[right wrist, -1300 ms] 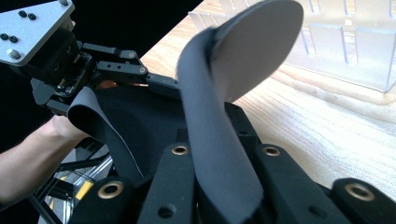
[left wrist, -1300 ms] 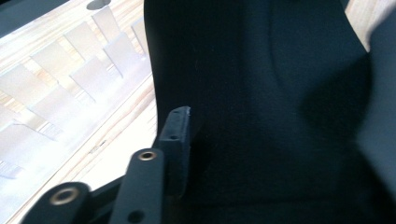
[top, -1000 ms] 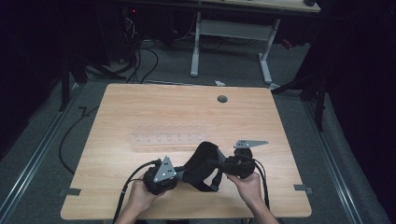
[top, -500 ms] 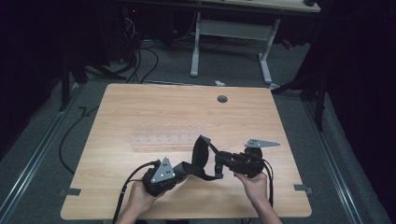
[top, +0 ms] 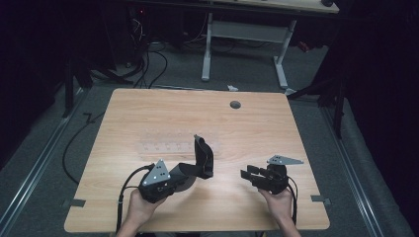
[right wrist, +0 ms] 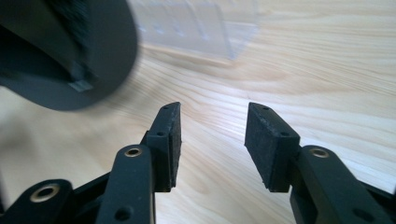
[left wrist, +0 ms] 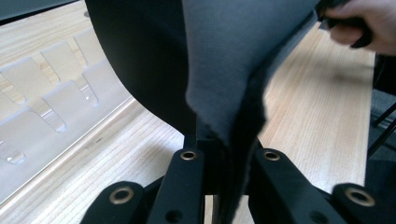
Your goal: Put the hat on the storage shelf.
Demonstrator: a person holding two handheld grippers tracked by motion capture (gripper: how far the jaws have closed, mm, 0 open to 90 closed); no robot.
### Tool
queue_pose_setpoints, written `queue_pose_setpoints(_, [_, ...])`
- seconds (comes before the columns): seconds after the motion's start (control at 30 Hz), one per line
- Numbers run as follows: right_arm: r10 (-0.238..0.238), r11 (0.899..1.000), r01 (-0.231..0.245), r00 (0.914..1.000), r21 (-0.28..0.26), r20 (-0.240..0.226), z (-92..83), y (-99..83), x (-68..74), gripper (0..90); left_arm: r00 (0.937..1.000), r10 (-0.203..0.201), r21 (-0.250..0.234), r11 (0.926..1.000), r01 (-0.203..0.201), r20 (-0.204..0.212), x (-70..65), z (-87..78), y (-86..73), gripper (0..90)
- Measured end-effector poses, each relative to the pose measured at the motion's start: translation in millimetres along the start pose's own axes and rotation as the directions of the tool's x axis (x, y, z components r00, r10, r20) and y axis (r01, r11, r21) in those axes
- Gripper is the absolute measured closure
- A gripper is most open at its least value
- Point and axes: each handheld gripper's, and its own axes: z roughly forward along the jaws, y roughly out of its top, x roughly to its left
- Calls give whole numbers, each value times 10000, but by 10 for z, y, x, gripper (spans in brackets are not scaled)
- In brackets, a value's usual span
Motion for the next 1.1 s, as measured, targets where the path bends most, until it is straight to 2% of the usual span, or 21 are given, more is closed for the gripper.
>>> queue_pose_setpoints(0.13, [-193, 9993, 163, 9958, 333, 897, 56, -80, -67, 530, 9996, -270, -207, 9994, 272, 107, 20, -53, 56, 861])
queue_pose_setpoints(0.23, [-317, 9985, 246, 9884, 490, 1486, 103, -137, -130, 508, 9985, -538, -417, 9977, 543, 135, 47, -98, 102, 861])
queue_pose_setpoints(0.3, [-389, 9980, 289, 9824, 571, 1828, 134, -171, -177, 492, 9983, -576, -525, 9969, 580, 96, 70, -129, 126, 861])
queue_pose_setpoints(0.43, [-591, 9969, 427, 9618, 668, 2671, 176, -230, -238, 472, 9971, -760, -813, 9938, 759, 24, 108, -182, 169, 861])
queue_pose_setpoints(0.53, [-825, 9961, 664, 9378, 588, 3374, 186, -265, -267, 471, 9972, -748, -867, 9935, 741, -52, 126, -201, 184, 861])
queue_pose_setpoints(0.57, [-801, 9963, 642, 9344, 571, 3471, 189, -276, -283, 471, 9966, -808, -973, 9921, 790, -141, 142, -215, 200, 861])
queue_pose_setpoints(0.63, [-736, 9964, 540, 9337, 653, 3503, 193, -277, -300, 470, 9964, -824, -1017, 9916, 799, -203, 155, -224, 210, 861])
queue_pose_setpoints(0.67, [-710, 9962, 480, 9294, 723, 3621, 190, -274, -318, 465, 9961, -834, -1086, 9909, 800, -273, 176, -238, 227, 861])
queue_pose_setpoints(0.8, [-803, 9952, 531, 9244, 827, 3728, 196, -273, -316, 452, 9953, -902, -1227, 9888, 853, -345, 215, -264, 265, 860])
queue_pose_setpoints(0.9, [-1111, 9920, 783, 9127, 986, 3932, 218, -275, -283, 448, 9940, -960, -1424, 9859, 878, -516, 250, -309, 328, 860])
queue_pose_setpoints(1.1, [-1096, 9921, 768, 9153, 991, 3877, 221, -274, -279, 432, 9914, -1083, -1775, 9796, 939, -733, 309, -410, 425, 860])
